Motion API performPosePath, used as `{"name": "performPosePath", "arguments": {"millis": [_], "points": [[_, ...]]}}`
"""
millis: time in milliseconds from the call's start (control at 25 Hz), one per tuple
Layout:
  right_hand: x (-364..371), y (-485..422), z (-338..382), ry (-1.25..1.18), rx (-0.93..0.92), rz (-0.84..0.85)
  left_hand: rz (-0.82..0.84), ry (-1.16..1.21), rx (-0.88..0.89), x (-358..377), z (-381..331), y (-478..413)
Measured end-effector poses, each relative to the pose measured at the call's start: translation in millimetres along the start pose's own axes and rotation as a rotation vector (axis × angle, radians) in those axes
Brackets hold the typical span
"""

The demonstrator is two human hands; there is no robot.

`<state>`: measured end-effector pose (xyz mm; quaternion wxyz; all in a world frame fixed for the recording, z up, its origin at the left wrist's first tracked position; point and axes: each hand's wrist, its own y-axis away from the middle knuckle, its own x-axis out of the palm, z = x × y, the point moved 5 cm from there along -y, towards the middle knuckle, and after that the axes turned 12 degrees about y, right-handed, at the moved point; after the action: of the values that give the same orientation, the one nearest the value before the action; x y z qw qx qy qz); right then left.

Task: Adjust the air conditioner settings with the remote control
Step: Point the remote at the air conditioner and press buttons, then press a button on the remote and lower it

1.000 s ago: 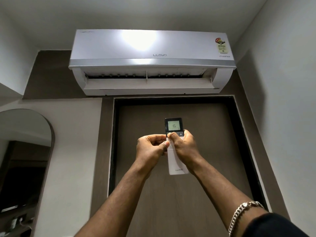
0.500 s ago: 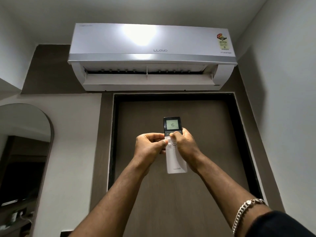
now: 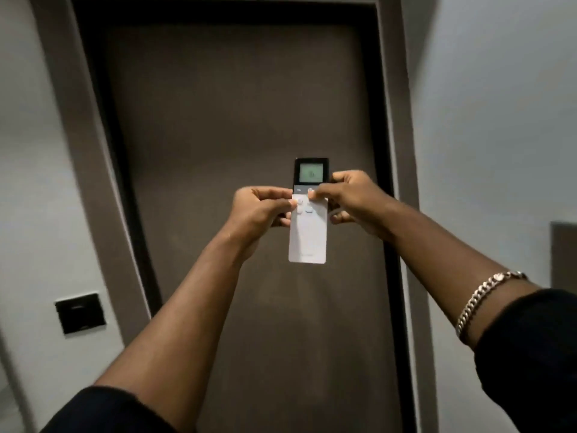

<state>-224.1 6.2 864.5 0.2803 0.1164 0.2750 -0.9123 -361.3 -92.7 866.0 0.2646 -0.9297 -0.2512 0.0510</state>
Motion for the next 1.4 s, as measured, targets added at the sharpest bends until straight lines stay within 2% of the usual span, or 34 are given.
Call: {"name": "performPosePath", "arguments": {"millis": [160, 240, 440, 680, 800, 920, 1120, 1240, 1400], "points": [[-17.9, 40.3, -114.9, -0.069, 0.236, -0.045, 0.09, 0.007, -0.233, 52.3, 105.6, 14.5], [-26.2, 68.9, -174.3, -0.082, 0.367, -0.101, 0.116, 0.0, -0.339, 79.9, 160.9, 27.6], [-60.7, 165.7, -336.2, -0.065, 0.682, -0.271, 0.3, -0.066, -0.605, 184.4, 311.5, 101.3], [-73.1, 324.9, -516.4, -0.258, 1.014, -0.482, 0.418, -0.152, -0.889, 297.2, 473.9, 234.8], [-63.1, 413.7, -590.5, -0.342, 1.16, -0.582, 0.447, -0.206, -1.005, 333.1, 554.8, 312.6], [-49.3, 496.1, -652.3, -0.327, 1.334, -0.636, 0.522, -0.253, -1.111, 356.4, 626.1, 394.5], [-10.5, 593.1, -728.0, -0.28, 1.564, -0.654, 0.546, -0.377, -1.159, 363.7, 705.9, 492.1], [7.3, 615.8, -755.3, -0.28, 1.59, -0.694, 0.581, -0.455, -1.136, 363.5, 734.9, 516.1], [13.8, 623.9, -773.3, -0.133, 1.629, -0.702, 0.662, -0.491, -1.021, 367.9, 752.6, 523.7]]}}
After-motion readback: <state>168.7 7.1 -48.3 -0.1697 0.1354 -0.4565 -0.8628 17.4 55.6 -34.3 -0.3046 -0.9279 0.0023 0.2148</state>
